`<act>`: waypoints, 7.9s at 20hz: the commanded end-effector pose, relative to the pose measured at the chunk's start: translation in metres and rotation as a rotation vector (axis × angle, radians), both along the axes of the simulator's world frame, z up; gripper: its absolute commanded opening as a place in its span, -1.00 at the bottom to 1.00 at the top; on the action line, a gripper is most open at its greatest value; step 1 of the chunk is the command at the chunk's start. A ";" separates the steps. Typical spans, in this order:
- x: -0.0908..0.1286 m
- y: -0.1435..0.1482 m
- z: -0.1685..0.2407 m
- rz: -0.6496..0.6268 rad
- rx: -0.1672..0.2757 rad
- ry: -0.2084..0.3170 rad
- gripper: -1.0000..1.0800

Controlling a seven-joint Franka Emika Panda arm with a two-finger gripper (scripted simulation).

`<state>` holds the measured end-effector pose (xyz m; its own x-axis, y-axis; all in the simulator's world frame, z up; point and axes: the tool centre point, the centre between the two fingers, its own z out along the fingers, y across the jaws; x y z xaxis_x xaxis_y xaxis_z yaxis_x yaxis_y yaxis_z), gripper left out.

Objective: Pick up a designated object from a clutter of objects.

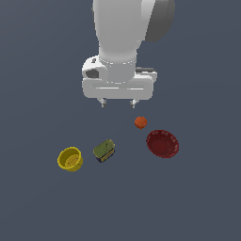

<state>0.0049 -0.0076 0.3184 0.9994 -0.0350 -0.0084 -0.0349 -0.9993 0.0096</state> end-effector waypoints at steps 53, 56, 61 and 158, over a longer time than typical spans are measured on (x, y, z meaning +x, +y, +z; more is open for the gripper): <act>0.049 -0.175 -0.188 -0.972 -0.118 -0.265 0.23; 0.047 -0.189 -0.201 -1.041 -0.124 -0.293 0.23; 0.043 -0.207 -0.217 -1.127 -0.131 -0.330 0.23; -0.009 0.015 0.141 -1.201 -0.133 -0.365 -1.00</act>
<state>-0.0037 0.0041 0.4522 0.2816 -0.8995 0.3341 -0.9401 -0.3284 -0.0916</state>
